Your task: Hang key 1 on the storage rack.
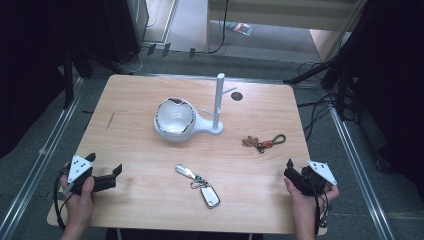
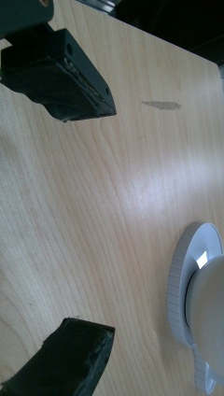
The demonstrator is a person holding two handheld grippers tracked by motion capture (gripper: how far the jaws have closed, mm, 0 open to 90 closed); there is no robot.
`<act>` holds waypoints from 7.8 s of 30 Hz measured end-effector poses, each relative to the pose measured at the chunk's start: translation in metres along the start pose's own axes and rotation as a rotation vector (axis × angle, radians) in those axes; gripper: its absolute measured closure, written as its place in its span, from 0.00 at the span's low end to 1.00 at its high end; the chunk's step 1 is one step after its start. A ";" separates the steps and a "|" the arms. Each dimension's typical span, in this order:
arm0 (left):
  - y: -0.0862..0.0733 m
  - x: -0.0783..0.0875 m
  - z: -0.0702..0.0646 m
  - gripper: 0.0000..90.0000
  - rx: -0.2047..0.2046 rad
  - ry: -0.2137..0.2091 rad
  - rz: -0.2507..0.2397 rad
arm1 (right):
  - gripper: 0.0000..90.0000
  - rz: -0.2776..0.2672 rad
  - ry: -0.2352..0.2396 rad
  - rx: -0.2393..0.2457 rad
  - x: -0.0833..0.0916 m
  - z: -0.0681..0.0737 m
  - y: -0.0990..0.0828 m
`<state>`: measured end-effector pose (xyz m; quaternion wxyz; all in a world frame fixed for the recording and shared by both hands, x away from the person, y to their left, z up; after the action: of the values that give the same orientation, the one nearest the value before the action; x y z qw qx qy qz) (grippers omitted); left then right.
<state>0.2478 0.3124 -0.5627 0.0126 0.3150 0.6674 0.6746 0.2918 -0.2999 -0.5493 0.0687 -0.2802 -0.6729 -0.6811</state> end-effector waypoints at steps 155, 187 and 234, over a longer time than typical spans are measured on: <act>0.000 -0.001 0.002 0.00 0.004 -0.006 0.004 | 0.82 0.343 0.243 -0.059 -0.054 0.100 0.104; -0.002 0.009 -0.002 0.00 -0.016 0.033 -0.085 | 0.82 0.014 0.656 -0.118 0.002 0.096 0.158; -0.002 0.007 -0.006 0.00 -0.060 0.034 -0.071 | 0.81 -0.098 0.879 0.028 -0.005 0.150 0.169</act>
<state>0.2384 0.3103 -0.5611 0.0346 0.2792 0.6578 0.6986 0.4187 -0.1728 -0.4124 0.3199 0.0693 -0.6014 -0.7288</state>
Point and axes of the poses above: each handheld gripper's, and its own axes: x roughly backward along the jaws, y roughly out of its top, z roughly to its left, the point moved 3 cm from there along -x, roughly forward along the jaws, and after that the axes turned 11 degrees about -y, right-handed, at the moved point
